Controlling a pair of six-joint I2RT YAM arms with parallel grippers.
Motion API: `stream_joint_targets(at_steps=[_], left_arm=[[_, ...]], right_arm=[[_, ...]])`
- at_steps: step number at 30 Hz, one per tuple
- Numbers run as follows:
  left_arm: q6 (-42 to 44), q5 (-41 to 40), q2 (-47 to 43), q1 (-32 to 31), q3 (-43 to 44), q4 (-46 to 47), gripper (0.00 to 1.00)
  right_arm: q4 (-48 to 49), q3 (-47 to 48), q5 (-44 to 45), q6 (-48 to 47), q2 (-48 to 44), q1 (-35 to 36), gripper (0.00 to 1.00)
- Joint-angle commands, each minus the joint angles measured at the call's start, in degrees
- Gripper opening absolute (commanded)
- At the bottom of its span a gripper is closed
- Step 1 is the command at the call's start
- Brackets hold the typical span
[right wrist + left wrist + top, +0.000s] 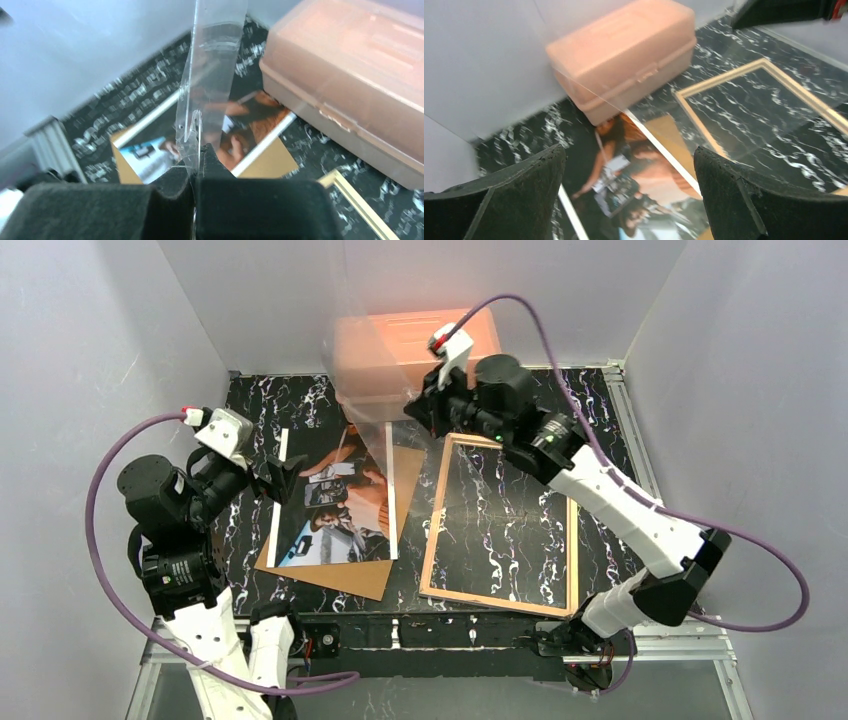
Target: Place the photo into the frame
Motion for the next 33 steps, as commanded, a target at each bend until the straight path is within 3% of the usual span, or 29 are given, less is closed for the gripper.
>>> stream_joint_targets(at_steps=[1, 6, 10, 14, 16, 18, 27, 28, 30, 31, 33], left_arm=[[-6.4, 4.0, 2.8, 0.0, 0.8, -10.7, 0.99], [-10.1, 10.8, 4.4, 0.3, -3.0, -10.2, 0.98], [-17.2, 17.6, 5.6, 3.5, -5.7, -4.8, 0.99], [-35.0, 34.9, 8.9, 11.8, -9.2, 13.5, 0.98], [-44.7, 39.2, 10.7, 13.9, -10.6, 23.8, 0.98], [-48.4, 41.8, 11.4, 14.9, -10.0, 27.5, 0.98], [-41.3, 47.0, 11.9, 14.7, -5.4, 19.3, 0.96], [-37.1, 48.9, 12.9, 14.7, -3.3, 14.0, 0.96], [-20.1, 51.3, 16.5, 14.7, 4.1, -8.0, 0.95], [-16.6, 51.5, 17.8, 14.7, 7.6, -14.4, 0.94], [-16.7, 51.5, 18.7, 14.7, 9.6, -16.2, 0.89]], right_arm=[[18.4, -1.2, -10.2, 13.5, -7.3, -3.5, 0.01], [27.0, -4.3, -16.0, 19.7, -10.9, -4.6, 0.01], [30.4, -7.2, -17.1, 23.8, -13.9, -4.8, 0.01], [33.1, -9.4, -17.0, 26.5, -16.7, -4.9, 0.01], [33.7, -9.7, -17.2, 27.5, -17.7, -4.9, 0.01], [34.5, -10.2, -17.1, 28.5, -18.4, -4.9, 0.01], [42.7, -14.9, -18.7, 35.3, -18.3, -5.1, 0.01], [43.2, -15.2, -18.7, 35.7, -18.1, -5.2, 0.01], [44.3, -15.8, -18.9, 36.9, -17.5, -5.2, 0.01], [45.7, -16.3, -19.1, 37.7, -17.2, -5.2, 0.01], [47.5, -17.6, -19.1, 38.9, -16.9, -5.4, 0.01]])
